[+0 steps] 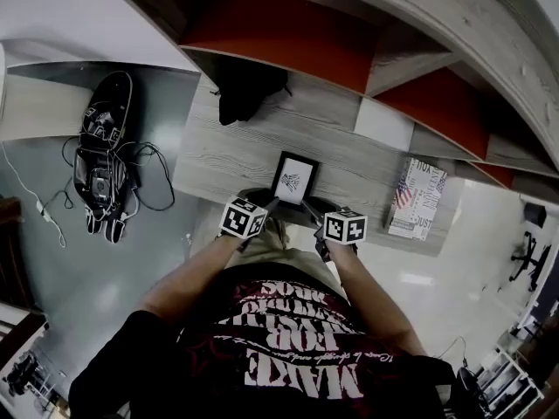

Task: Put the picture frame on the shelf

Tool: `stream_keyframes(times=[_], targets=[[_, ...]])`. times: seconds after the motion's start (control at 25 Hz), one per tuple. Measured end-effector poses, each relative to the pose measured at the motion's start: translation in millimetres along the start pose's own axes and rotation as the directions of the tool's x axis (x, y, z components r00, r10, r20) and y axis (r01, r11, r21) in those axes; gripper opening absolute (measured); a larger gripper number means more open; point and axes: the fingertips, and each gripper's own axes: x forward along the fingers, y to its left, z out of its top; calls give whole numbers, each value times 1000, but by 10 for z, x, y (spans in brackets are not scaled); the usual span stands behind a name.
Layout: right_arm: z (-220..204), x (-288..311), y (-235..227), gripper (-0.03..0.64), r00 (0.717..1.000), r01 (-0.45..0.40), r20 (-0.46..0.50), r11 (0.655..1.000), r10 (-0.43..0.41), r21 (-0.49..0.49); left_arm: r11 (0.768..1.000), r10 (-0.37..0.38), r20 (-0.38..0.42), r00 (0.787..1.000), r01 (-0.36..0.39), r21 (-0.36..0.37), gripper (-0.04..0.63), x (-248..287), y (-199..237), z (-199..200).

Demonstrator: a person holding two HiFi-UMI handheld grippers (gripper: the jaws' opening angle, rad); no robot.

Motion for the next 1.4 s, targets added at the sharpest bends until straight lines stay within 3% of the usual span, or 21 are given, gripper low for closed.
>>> stream_keyframes(times=[0.16,0.36,0.48,0.72,1.4], targets=[[28,45,53,185,1000,15,-4,1000,-15,-14,1000,13,8,1000,-13,-7,150,14,13,23],[26,104,-3,135,983,176,-32,978,-180,-115,997,73,-27,997,-73,29,147,67,16,32],[12,108,11,135,974,216,-42,967,-224,-138,996,84,-39,996,-82,28,146,51,-1,34],[39,35,68,135,977,205,-19,968,-210,-145,990,112,-15,994,-110,84,141,-31,-59,107],[428,-389,480,132,981,182,113,958,-160,-223,984,130,139,982,-146,107,142,-545,-367,491]])
